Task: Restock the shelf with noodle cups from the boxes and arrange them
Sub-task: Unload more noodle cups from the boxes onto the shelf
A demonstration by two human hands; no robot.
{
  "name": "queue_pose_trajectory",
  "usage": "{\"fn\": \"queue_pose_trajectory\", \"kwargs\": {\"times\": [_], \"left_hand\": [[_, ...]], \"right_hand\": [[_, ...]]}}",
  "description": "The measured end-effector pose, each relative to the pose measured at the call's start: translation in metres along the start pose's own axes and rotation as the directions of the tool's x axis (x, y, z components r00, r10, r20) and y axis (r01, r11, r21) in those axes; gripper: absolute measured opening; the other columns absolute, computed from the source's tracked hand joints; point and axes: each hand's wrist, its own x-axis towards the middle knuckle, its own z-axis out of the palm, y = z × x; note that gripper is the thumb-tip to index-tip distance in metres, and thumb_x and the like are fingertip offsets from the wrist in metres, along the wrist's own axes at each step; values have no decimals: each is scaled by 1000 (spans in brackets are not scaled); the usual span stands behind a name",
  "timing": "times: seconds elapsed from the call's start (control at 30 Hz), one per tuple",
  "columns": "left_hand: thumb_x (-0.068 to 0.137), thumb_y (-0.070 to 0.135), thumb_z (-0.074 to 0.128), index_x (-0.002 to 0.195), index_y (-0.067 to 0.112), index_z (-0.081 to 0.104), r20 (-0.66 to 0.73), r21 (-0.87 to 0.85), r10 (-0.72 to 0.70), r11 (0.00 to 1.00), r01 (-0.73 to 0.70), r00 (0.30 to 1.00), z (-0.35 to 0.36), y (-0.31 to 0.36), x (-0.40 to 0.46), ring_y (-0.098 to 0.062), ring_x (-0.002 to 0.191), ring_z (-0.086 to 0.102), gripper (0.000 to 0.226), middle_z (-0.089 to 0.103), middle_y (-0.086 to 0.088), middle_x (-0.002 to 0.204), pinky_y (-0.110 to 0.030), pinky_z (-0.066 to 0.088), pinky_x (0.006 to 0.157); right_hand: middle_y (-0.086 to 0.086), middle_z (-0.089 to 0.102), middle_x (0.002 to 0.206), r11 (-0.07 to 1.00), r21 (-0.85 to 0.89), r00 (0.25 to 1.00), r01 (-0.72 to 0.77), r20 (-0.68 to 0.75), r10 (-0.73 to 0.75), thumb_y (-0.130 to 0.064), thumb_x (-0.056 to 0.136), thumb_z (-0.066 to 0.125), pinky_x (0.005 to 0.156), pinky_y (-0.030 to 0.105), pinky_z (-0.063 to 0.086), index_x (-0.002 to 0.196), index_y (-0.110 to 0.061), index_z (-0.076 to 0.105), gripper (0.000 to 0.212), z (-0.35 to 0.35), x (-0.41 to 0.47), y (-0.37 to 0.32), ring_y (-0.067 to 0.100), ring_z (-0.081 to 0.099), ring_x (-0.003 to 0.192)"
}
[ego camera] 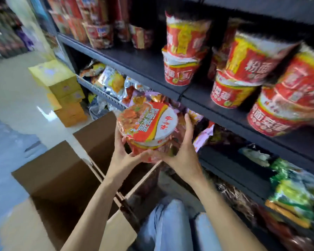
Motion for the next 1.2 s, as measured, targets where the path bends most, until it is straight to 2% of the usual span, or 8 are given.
{"fn": "queue_pose_trajectory", "kwargs": {"times": [0.1,0.23,0.37,0.43,0.6,0.73,1.0,1.2], "left_hand": [[46,49,90,142,34,26,53,24,60,998,-61,997,43,3,16,-3,126,48,117,52,17,133,-33,50,98],[52,43,92,142,30,23,50,117,164,979,-168,985,88,5,41,-21,132,45,115,43,-5,143,-55,36,108],[46,47,94,131,51,28,-58,191,259,951,-244,964,117,18,61,-24,131,45,107,43,-9,141,-54,37,107],[44,49,92,141,35,20,-93,312,317,910,-275,944,130,27,64,-13,130,44,122,42,-3,139,-42,38,109],[51,61,82,143,35,12,30,498,513,736,-458,858,163,37,48,-14,139,24,119,25,6,142,-31,25,115],[53,70,76,146,10,17,182,502,575,643,-578,797,198,44,16,-17,137,25,125,28,-11,141,-25,24,113],[70,57,76,149,32,2,559,315,381,723,-614,736,295,56,-32,-3,137,24,111,22,8,150,-27,30,111],[73,52,75,151,17,20,568,382,347,692,-612,747,371,44,-15,-20,137,30,102,31,-6,150,-36,33,111]], "right_hand": [[-6,39,149,999,-38,1000,22,-20,-23,-38,77,77,108,32,41,151,-20,18,97,-53,-1,-1,1,38,135],[-16,42,143,991,-92,995,97,-27,-100,-29,86,70,109,19,34,147,-19,32,73,-95,14,-4,-5,36,133],[-14,39,136,978,-146,986,146,-60,-156,-24,86,70,100,7,33,148,-22,29,74,-114,36,-8,-14,33,128],[-12,39,140,982,-137,986,133,-81,-144,-19,85,72,92,-2,30,148,-19,28,77,-123,39,-11,-19,31,126],[-10,48,139,998,-26,981,61,-180,-65,-38,79,75,103,37,46,143,-20,24,84,-155,3,-17,6,46,129],[-28,51,128,1000,-23,952,20,-305,-26,-30,74,74,97,20,46,135,-24,29,77,-193,-54,-29,-4,52,120],[-17,50,127,989,-141,801,-52,-598,-43,-20,78,73,80,6,45,137,-20,33,71,-278,-143,-49,-14,53,107],[-7,42,144,936,-278,715,-214,-698,-43,-35,73,81,106,31,41,146,-23,27,92,-333,-130,-29,4,42,128]]}}
